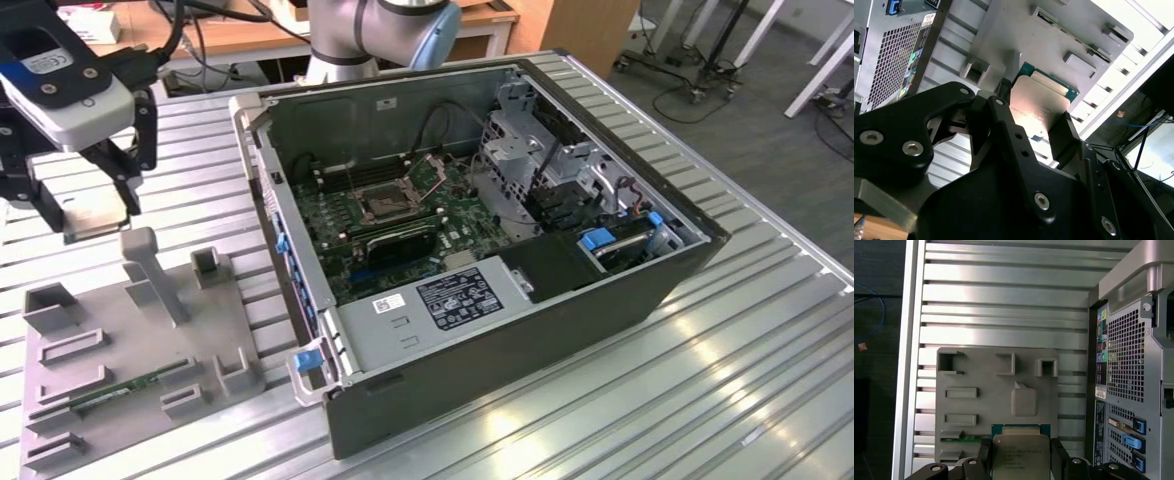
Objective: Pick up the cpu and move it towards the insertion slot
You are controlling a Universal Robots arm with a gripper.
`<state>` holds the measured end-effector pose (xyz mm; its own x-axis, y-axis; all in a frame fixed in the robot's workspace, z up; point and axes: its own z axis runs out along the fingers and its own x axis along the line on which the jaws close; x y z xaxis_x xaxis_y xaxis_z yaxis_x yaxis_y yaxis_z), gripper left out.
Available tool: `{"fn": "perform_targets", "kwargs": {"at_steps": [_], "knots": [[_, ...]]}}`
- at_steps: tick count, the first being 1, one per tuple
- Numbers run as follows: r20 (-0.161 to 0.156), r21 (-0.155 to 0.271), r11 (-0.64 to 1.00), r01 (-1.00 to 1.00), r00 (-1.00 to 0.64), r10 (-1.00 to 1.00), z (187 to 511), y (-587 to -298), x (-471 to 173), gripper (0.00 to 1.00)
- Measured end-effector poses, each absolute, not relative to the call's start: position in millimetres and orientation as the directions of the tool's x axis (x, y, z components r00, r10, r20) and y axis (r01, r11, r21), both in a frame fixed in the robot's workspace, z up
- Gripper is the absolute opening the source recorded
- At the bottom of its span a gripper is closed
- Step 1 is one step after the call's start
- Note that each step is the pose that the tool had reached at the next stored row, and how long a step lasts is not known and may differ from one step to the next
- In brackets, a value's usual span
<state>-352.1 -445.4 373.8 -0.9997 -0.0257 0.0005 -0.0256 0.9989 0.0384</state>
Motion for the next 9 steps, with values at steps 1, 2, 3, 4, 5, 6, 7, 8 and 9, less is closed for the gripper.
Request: {"fn": "perform_targets", "kwargs": {"at_steps": [1,2,3,4,5,6,7,8,9], "knots": [[0.001,0.038,0.999,-0.026,-1.0,-0.026,373.9,-445.4,-351.4,0.55],[0.0,0.038,0.999,-0.026,-1.0,-0.026,373.8,-445.4,-350.7,0.55],[0.0,0.038,0.999,-0.026,-1.0,-0.026,373.8,-445.4,-350.1,0.55],[0.0,0.038,0.999,-0.026,-1.0,-0.026,373.8,-445.4,-349.5,0.55],[0.0,0.038,0.999,-0.026,-1.0,-0.026,373.8,-445.4,-349.0,0.55],[0.001,0.038,0.999,-0.026,-1.0,-0.026,373.9,-445.4,-348.6,0.55],[0.0,0.038,0.999,-0.026,-1.0,-0.026,373.8,-445.4,-348.3,0.55],[0.0,0.038,0.999,-0.026,-1.0,-0.026,373.8,-445.4,-348.0,0.55],[0.001,0.038,0.999,-0.026,-1.0,-0.026,373.8,-445.5,-347.9,0.55]]}}
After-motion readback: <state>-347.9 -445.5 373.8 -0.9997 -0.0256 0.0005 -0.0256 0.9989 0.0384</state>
